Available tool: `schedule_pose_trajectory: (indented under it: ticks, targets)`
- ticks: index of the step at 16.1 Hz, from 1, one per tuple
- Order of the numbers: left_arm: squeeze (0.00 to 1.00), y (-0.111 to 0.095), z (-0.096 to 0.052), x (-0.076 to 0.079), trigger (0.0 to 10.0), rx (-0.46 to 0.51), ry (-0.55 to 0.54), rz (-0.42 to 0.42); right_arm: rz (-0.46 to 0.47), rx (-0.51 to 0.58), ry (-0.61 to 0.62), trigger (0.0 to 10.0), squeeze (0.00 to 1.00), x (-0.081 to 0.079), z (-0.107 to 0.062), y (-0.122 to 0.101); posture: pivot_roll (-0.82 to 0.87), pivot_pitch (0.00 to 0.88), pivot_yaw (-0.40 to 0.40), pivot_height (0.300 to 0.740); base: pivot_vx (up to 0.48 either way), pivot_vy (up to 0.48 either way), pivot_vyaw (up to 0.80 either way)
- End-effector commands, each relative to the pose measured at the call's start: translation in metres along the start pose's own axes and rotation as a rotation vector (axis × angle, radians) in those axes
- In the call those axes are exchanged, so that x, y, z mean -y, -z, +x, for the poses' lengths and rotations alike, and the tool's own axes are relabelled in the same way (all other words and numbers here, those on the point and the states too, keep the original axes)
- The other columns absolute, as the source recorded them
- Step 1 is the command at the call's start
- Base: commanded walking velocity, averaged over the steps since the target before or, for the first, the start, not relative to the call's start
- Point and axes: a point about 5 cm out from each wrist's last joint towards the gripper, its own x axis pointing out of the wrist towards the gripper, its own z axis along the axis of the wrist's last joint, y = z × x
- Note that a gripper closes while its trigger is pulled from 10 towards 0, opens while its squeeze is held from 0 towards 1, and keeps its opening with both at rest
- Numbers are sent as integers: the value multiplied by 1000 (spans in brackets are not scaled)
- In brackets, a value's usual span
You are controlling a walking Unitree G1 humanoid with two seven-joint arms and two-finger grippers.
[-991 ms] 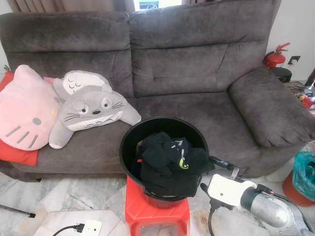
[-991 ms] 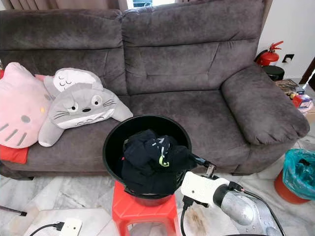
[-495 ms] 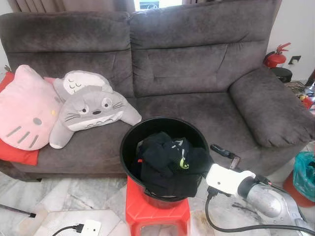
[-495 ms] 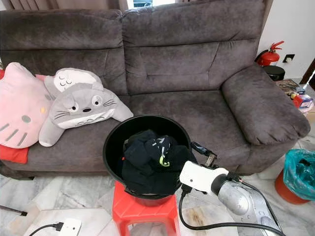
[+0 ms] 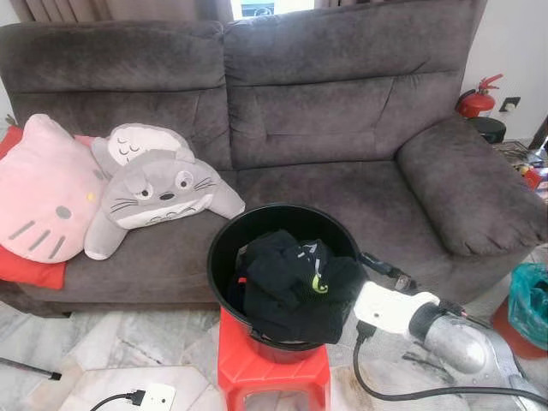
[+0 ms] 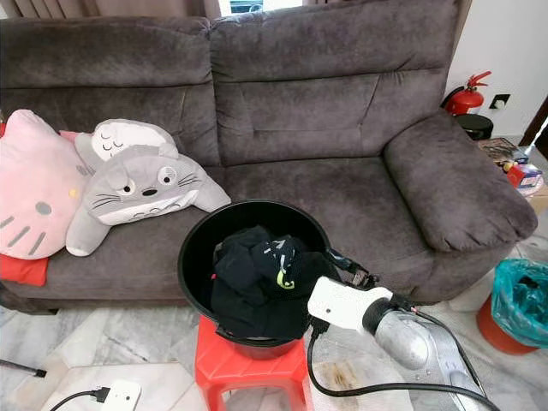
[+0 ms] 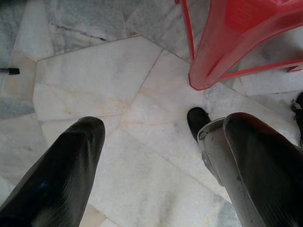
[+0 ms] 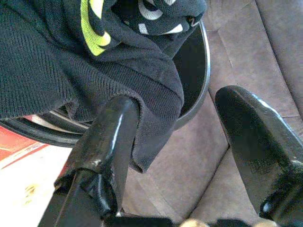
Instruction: Hang hanger
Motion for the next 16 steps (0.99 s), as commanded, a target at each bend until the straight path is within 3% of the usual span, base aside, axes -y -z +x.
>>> schedule_pose_trajectory:
  ticks: [1, 5, 10, 13, 16]
  targets:
    - [0, 7, -2, -4, 10000, -23, -6, 7, -1, 15, 11, 10000, 0, 3, 0, -2, -215, 0, 73, 740, 0, 0, 0]
    - [0, 5, -2, -4, 10000, -19, -9, 3, 2, 23, 27, 10000, 0, 8, 2, -3, -213, 0, 73, 740, 0, 0, 0]
    - [0, 6, -2, -4, 10000, -20, -7, 0, 12, -13, 32, 10000, 0, -2, 3, 5, -212, 0, 72, 740, 0, 0, 0]
    - [0, 7, -2, -5, 10000, -22, -9, 0, 54, -36, 105, 10000, 0, -3, 5, 16, -215, 0, 73, 740, 0, 0, 0]
    - [0, 7, -2, -5, 10000, -23, -12, 0, 79, -24, 226, 10000, 0, 6, 7, 19, -216, 0, 78, 740, 0, 0, 0]
